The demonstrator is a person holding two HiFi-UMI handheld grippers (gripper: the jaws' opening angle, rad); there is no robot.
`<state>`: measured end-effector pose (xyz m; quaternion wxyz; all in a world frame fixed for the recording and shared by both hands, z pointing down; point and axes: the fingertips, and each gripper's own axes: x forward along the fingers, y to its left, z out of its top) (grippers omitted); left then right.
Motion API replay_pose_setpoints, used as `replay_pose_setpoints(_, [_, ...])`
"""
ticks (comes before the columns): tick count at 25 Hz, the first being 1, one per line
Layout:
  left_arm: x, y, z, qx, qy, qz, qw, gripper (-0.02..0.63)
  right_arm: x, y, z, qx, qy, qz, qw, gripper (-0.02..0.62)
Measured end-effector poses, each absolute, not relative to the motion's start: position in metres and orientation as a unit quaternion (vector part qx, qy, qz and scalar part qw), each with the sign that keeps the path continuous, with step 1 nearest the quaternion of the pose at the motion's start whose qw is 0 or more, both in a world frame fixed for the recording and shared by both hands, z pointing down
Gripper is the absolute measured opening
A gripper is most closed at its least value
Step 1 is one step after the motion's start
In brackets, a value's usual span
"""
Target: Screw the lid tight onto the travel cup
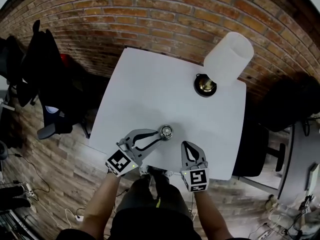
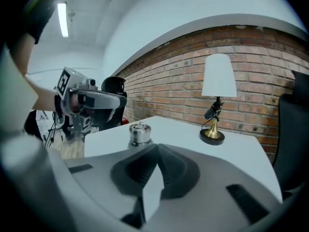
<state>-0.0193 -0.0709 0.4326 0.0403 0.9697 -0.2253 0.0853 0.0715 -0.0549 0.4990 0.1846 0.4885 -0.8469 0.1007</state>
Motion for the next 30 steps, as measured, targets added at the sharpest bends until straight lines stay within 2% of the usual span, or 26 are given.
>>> replay_pose_setpoints(3, [-0.021,-0.074,0.423,0.964,-0.248,0.094,0.028,0.058,0.087,-0.055,0.479,0.51,-0.835,0.095,0.182,0.014])
replay_pose_setpoints(8, [-0.034,-0.081,0.391,0.943,-0.323,0.075,0.018,0.029,0.106,-0.053,0.439,0.532,-0.827,0.095,0.157,0.014])
replay_pose_setpoints(16, [-0.064,-0.083,0.338,0.911,-0.408,0.063,0.014,0.023,0.138,-0.06,0.369,0.556,-0.821,0.07,0.11,0.014])
replay_pose_setpoints(30, [-0.092,-0.064,0.244,0.9,-0.435,-0.003,-0.041,0.023,0.157,-0.045,0.276,0.573,-0.818,0.01,0.052,0.012])
